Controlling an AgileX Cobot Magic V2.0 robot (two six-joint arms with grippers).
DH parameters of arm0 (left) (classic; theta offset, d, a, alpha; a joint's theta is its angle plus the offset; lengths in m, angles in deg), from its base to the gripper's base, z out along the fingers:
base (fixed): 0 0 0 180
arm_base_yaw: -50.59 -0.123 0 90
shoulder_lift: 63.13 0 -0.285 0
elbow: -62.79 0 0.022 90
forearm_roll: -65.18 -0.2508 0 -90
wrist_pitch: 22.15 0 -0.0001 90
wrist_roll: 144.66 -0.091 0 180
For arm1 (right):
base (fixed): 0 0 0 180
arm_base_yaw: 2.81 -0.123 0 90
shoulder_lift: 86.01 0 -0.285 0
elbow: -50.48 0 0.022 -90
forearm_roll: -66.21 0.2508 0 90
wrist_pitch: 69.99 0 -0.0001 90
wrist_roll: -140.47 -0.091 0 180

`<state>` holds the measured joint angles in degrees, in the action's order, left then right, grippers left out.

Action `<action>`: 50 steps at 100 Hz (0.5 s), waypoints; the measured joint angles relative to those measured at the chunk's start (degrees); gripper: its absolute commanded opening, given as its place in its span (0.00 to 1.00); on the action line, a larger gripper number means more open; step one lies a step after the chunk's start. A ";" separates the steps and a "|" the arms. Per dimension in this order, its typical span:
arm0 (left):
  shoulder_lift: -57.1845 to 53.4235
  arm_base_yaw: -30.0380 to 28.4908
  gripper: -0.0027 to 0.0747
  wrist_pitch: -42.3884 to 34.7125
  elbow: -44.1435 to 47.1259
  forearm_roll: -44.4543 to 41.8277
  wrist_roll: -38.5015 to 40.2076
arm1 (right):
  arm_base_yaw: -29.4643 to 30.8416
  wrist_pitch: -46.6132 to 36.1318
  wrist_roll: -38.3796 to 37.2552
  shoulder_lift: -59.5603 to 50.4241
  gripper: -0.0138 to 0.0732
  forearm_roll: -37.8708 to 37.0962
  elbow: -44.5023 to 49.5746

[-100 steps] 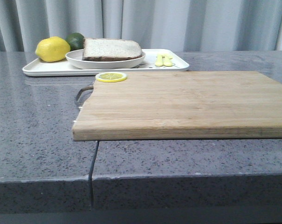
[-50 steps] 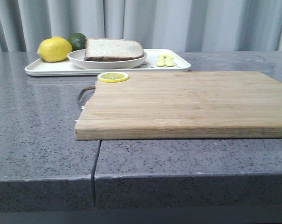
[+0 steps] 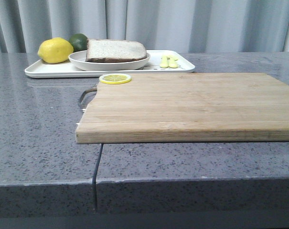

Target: Place bread and move sandwich to tray

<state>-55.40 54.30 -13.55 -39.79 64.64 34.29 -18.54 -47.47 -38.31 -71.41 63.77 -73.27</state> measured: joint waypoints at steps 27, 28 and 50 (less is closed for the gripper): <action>-0.24 -0.10 0.01 1.62 0.00 -0.13 0.09 | 0.00 0.00 0.00 0.00 0.02 0.00 0.00; -0.24 -0.10 0.01 1.62 0.00 -0.13 0.09 | 0.00 0.00 0.00 0.00 0.02 0.00 0.00; -0.24 -0.10 0.01 1.62 0.00 -0.13 0.09 | 0.00 0.00 0.00 0.00 0.02 0.00 0.00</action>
<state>-55.64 54.20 -11.93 -39.79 64.51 34.38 -18.54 -47.47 -38.31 -71.41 63.77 -73.27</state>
